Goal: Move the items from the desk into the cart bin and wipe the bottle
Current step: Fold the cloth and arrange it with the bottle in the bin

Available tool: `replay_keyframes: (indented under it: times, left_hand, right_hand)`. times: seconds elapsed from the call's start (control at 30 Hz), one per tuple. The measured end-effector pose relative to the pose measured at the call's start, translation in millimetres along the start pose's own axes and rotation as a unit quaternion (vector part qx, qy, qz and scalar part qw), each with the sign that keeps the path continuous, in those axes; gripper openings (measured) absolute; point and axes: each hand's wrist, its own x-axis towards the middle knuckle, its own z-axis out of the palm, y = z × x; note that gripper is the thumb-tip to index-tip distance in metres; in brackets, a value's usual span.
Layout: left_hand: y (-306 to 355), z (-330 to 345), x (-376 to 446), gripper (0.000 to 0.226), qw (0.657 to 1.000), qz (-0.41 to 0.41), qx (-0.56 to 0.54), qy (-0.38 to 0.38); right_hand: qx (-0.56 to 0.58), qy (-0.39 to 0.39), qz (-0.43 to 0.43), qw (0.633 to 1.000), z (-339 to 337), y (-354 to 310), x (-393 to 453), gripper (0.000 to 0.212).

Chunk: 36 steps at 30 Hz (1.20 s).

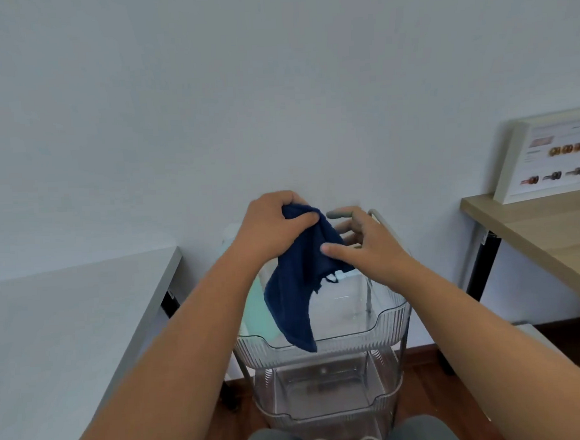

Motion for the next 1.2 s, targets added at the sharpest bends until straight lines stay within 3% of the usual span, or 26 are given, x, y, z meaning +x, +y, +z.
replay_keyframes:
  times: [0.13,0.27,0.43,0.6,0.7,0.77,0.87,0.97,1.07,1.2]
  left_hand:
    - [13.2,-19.2,4.5,0.008,0.998,0.005,0.059,-0.024]
    - [15.8,-31.3,1.9,0.01,0.997,0.003,0.069,-0.017]
    - [21.4,-37.2,-1.6,0.014,0.994,0.012,0.11,0.0]
    - [23.1,-49.7,-5.4,0.019,0.993,0.031,0.116,0.008]
    - [18.7,-54.6,-8.0,0.023,0.991,0.047,0.128,0.011]
    - [12.0,-56.4,-9.6,0.03,0.987,0.062,0.142,0.032]
    - [-2.6,-58.9,-13.8,0.042,0.979,0.097,0.16,0.082]
    - [-15.2,-59.0,-24.0,0.051,0.994,0.066,0.051,0.067]
    - [-26.3,-55.7,-35.1,0.043,0.996,0.021,-0.084,-0.018]
    - [-36.4,-41.5,-51.8,0.05,0.988,0.038,-0.124,-0.086]
  right_hand:
    - [-0.081,0.129,-0.127,0.98,12.1,-9.5,-7.8,0.035]
    - [-0.198,0.178,-0.248,0.931,16.5,-10.8,-19.6,0.017]
    - [-0.262,0.182,-0.169,0.933,41.3,-7.9,-22.6,0.043]
    - [-0.162,0.219,-0.103,0.957,45.0,-5.2,-15.7,0.026]
    - [-0.079,0.186,-0.068,0.977,42.0,-6.4,-13.7,0.013]
    - [0.04,0.124,-0.034,0.991,37.7,-8.1,-13.3,0.01]
    - [0.187,0.051,-0.019,0.981,28.9,-11.1,-15.5,0.014]
    - [0.217,0.029,-0.036,0.975,18.7,-13.4,-15.2,0.023]
    - [0.215,0.015,-0.047,0.975,5.4,-18.2,-12.5,0.026]
    - [0.196,-0.024,-0.046,0.979,-12.0,-29.0,-4.6,0.025]
